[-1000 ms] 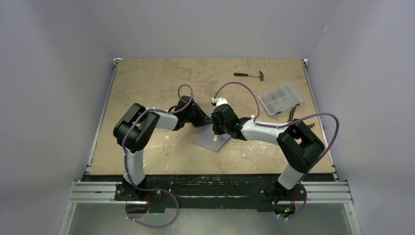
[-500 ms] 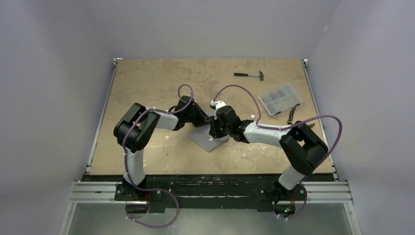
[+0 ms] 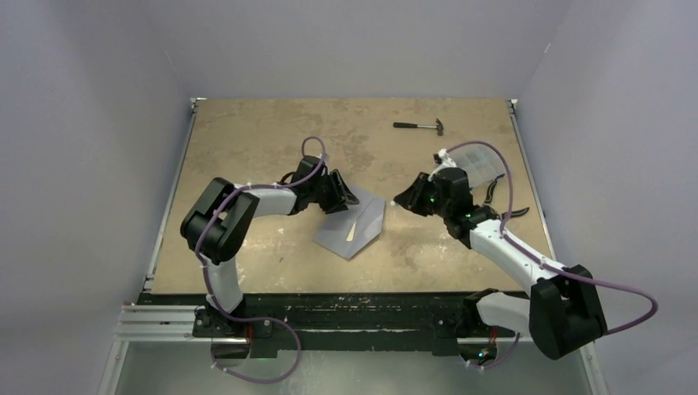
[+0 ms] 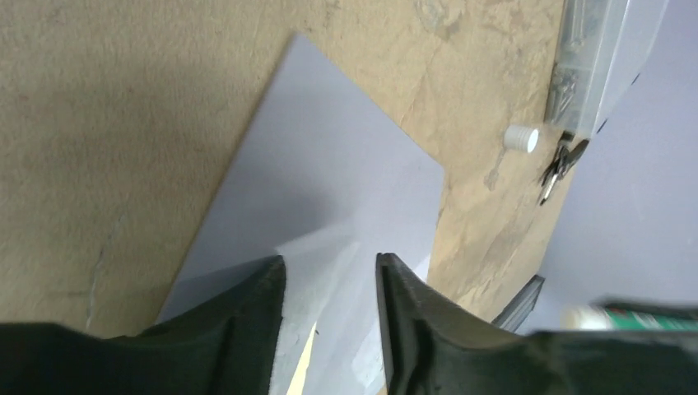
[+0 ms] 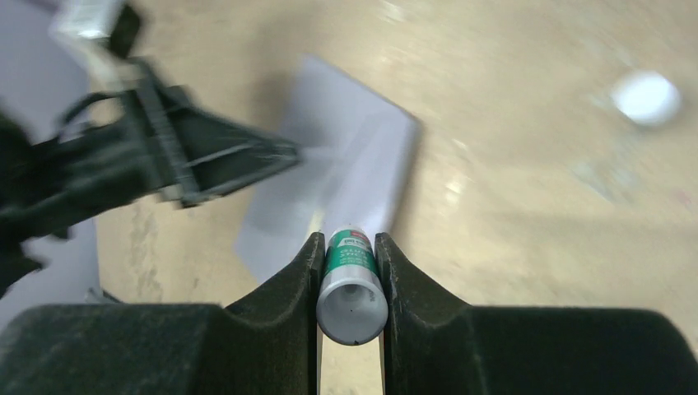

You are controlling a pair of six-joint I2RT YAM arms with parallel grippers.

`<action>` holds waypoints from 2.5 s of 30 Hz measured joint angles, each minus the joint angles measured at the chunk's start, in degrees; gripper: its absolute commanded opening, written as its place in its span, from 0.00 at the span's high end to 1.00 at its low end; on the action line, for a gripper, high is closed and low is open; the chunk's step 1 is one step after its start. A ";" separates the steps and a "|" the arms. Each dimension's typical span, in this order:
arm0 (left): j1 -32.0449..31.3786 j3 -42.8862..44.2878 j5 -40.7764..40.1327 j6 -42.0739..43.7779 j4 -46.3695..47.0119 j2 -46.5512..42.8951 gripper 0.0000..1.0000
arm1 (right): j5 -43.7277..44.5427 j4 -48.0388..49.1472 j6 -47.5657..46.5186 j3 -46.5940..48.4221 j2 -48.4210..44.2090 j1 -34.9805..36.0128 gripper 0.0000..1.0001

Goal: Place the letter into the envelope and seal it

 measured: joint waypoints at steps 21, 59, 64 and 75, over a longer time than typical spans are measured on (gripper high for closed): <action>3.21 1.64 -8.92 17.94 -27.47 -12.17 0.31 | -15.17 9.16 6.03 -14.47 11.63 -27.67 0.49; 0.00 -5.31 -10.58 13.90 -23.17 -13.79 0.62 | -22.01 26.21 5.05 -13.77 22.69 -9.03 0.71; -1.22 -5.31 -9.18 13.31 -20.90 -12.87 0.67 | -24.37 28.83 3.54 -11.21 26.69 -7.52 0.71; -3.15 -5.25 -6.47 11.80 -17.42 -10.93 0.73 | -28.13 29.51 -0.79 -10.45 27.26 -3.67 0.73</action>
